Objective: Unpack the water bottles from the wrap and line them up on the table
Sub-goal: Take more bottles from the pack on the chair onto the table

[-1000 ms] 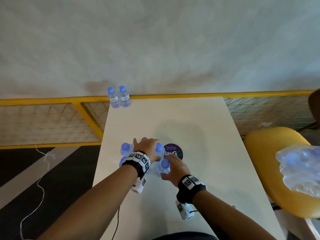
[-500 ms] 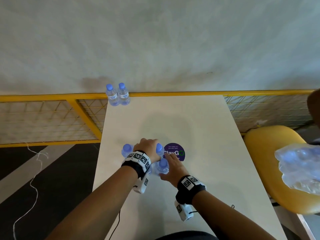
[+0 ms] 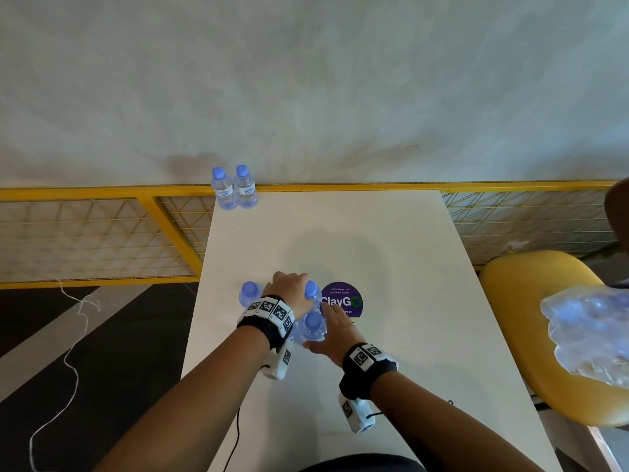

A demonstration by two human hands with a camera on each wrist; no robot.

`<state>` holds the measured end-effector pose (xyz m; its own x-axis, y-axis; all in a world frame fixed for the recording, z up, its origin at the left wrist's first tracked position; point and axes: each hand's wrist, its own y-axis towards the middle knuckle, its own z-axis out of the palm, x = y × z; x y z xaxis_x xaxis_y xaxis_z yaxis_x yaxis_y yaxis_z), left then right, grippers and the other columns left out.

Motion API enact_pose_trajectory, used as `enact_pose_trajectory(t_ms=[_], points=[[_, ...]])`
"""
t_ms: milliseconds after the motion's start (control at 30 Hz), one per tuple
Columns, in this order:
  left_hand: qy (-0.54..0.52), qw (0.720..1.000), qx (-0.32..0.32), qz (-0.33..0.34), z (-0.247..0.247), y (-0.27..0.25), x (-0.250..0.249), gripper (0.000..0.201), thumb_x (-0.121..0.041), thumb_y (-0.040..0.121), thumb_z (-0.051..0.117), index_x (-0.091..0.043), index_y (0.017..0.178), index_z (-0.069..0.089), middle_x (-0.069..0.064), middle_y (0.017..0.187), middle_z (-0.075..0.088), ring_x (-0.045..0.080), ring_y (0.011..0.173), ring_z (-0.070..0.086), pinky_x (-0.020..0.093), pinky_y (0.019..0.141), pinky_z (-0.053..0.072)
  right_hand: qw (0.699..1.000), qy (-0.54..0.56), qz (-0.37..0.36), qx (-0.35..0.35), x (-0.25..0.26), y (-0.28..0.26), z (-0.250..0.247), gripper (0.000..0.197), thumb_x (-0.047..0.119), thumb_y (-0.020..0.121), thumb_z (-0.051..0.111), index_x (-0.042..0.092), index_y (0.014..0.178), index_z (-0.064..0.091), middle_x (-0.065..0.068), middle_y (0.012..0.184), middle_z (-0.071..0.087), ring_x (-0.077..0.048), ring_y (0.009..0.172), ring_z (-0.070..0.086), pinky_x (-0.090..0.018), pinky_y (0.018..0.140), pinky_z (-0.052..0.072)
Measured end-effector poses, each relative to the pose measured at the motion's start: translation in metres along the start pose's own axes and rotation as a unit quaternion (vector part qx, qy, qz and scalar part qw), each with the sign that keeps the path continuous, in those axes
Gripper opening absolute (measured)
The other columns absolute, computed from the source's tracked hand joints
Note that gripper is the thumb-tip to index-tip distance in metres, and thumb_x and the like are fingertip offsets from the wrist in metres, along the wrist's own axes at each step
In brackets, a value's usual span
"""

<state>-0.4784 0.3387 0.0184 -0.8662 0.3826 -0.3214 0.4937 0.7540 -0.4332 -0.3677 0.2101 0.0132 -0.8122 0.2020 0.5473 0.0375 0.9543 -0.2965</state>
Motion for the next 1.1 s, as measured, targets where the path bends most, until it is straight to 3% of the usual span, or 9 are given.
enact_pose_trajectory(t_ms=[167, 333, 433, 500, 633, 767, 900, 1000, 1100], points=[[0.001, 1.000, 0.007, -0.009, -0.011, -0.010, -0.005, 0.039, -0.038, 0.084, 0.057, -0.025, 0.120, 0.057, 0.002, 0.109, 0.067, 0.031, 0.114, 0.056, 0.049, 0.097, 0.051, 0.999, 0.037, 0.001, 0.012, -0.012, -0.007, 0.000, 0.074, 0.032, 0.080, 0.080, 0.014, 0.142, 0.044, -0.004, 0.137, 0.046, -0.024, 0.122, 0.045, -0.038, 0.107, 0.040], [0.026, 0.998, -0.050, -0.005, -0.028, -0.030, -0.042, 0.050, -0.042, 0.092, 0.059, -0.033, 0.140, 0.052, -0.004, 0.130, 0.062, 0.028, 0.127, 0.052, 0.060, 0.117, 0.027, 0.992, 0.120, 0.044, -0.016, -0.057, -0.022, 0.004, 0.097, 0.050, 0.065, 0.086, 0.019, 0.144, 0.039, 0.002, 0.129, 0.048, -0.015, 0.108, 0.055, -0.035, 0.090, 0.055], [0.010, 0.994, -0.077, 0.083, -0.026, -0.037, -0.097, 0.045, -0.042, 0.093, 0.058, -0.029, 0.137, 0.057, -0.003, 0.133, 0.064, 0.025, 0.122, 0.057, 0.049, 0.109, 0.044, 0.986, 0.149, 0.066, -0.043, -0.106, -0.055, -0.018, 0.078, 0.046, 0.069, 0.086, 0.017, 0.134, 0.054, 0.003, 0.113, 0.057, -0.013, 0.094, 0.062, -0.030, 0.084, 0.056], [-0.016, 0.988, -0.043, 0.148, -0.014, -0.039, -0.143, 0.041, -0.039, 0.093, 0.060, -0.027, 0.132, 0.062, -0.004, 0.127, 0.066, 0.020, 0.112, 0.062, 0.041, 0.099, 0.052, 0.980, 0.153, 0.102, -0.079, -0.148, -0.086, -0.037, 0.058, 0.041, 0.073, 0.084, 0.017, 0.122, 0.064, 0.004, 0.101, 0.064, -0.011, 0.085, 0.066, -0.029, 0.082, 0.056], [0.012, 0.967, 0.065, 0.245, 0.030, -0.038, -0.250, 0.037, -0.039, 0.092, 0.061, -0.026, 0.126, 0.066, -0.005, 0.122, 0.070, 0.017, 0.106, 0.067, 0.038, 0.094, 0.057, 0.948, 0.163, 0.205, -0.180, -0.245, -0.165, -0.079, 0.028, 0.030, 0.080, 0.078, 0.022, 0.106, 0.071, 0.009, 0.088, 0.069, -0.005, 0.078, 0.066, -0.026, 0.077, 0.056], [0.025, 0.938, 0.164, 0.305, 0.090, -0.033, -0.351, 0.036, -0.039, 0.092, 0.063, -0.025, 0.125, 0.068, -0.003, 0.123, 0.072, 0.019, 0.105, 0.068, 0.038, 0.095, 0.058, 0.877, 0.195, 0.345, -0.271, -0.339, -0.249, -0.120, 0.016, 0.028, 0.082, 0.075, 0.024, 0.098, 0.072, 0.006, 0.085, 0.073, -0.013, 0.080, 0.068, -0.027, 0.072, 0.052], [0.020, 0.908, 0.237, 0.346, 0.145, -0.028, -0.446, 0.038, -0.038, 0.094, 0.066, -0.020, 0.128, 0.068, 0.002, 0.123, 0.073, 0.022, 0.110, 0.069, 0.036, 0.097, 0.056, 0.809, 0.219, 0.428, -0.339, -0.432, -0.309, -0.153, 0.023, 0.025, 0.085, 0.071, 0.022, 0.107, 0.069, 0.001, 0.093, 0.073, -0.018, 0.081, 0.069, -0.033, 0.074, 0.053], [0.023, 0.898, 0.281, 0.337, 0.183, -0.022, -0.509, 0.055, -0.038, 0.096, 0.070, -0.017, 0.145, 0.057, 0.006, 0.140, 0.065, 0.026, 0.124, 0.063, 0.036, 0.103, 0.052, 0.783, 0.249, 0.452, -0.347, -0.497, -0.323, -0.170, 0.040, 0.028, 0.085, 0.073, 0.020, 0.122, 0.060, 0.000, 0.111, 0.070, -0.019, 0.085, 0.070, -0.044, 0.081, 0.058], [0.006, 0.910, 0.294, 0.291, 0.213, -0.010, -0.560, 0.075, -0.040, 0.094, 0.071, -0.018, 0.158, 0.038, 0.010, 0.154, 0.053, 0.029, 0.134, 0.057, 0.035, 0.107, 0.048, 0.775, 0.264, 0.458, -0.347, -0.536, -0.318, -0.190, 0.059, 0.028, 0.086, 0.072, 0.018, 0.139, 0.048, 0.002, 0.123, 0.062, -0.022, 0.100, 0.067, -0.044, 0.088, 0.055]])
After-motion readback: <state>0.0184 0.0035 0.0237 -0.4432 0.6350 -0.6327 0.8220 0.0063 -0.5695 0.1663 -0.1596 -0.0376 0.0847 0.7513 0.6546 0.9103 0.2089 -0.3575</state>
